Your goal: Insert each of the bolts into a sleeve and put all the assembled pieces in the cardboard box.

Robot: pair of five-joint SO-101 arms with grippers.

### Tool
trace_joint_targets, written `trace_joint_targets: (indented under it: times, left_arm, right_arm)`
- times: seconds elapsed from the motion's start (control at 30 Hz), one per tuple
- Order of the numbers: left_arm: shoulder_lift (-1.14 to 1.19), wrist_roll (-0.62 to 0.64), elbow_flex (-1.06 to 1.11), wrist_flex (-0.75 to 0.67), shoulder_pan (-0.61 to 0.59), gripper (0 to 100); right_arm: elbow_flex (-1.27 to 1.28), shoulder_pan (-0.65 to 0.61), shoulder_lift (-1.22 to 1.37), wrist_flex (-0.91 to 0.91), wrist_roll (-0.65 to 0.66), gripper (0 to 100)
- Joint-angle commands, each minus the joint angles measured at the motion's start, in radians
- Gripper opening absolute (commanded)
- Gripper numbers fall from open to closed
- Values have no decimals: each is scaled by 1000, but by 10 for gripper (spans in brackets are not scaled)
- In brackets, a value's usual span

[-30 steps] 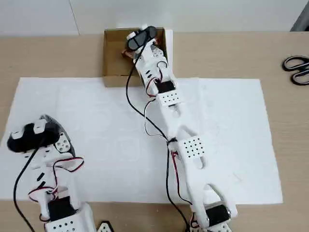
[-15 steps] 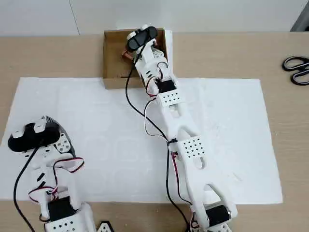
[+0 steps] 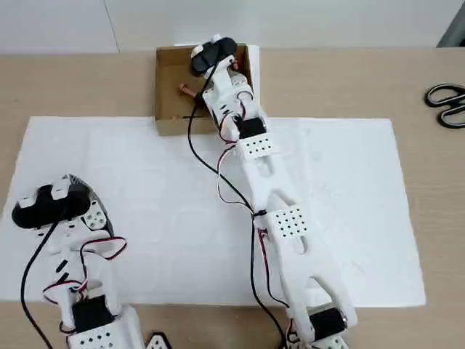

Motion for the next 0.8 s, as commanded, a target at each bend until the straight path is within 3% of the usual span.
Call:
trace_joint_targets:
  times: [0.0, 0.3, 0.5, 0.77]
  left_arm:
    - [-12, 3, -5, 2, -5, 6]
    - [-12, 3, -5, 0, -3, 6]
    - [-12, 48, -5, 0, 15, 6]
    - [-12, 138, -7, 0, 310, 6]
  right_arm:
    - [-129, 24, -33, 119, -2, 130]
    - [-112, 27, -380, 622, -9, 130]
    - [-109, 8, -469, 1063, -9, 132]
    - [-48, -24, -570, 1101, -61, 131]
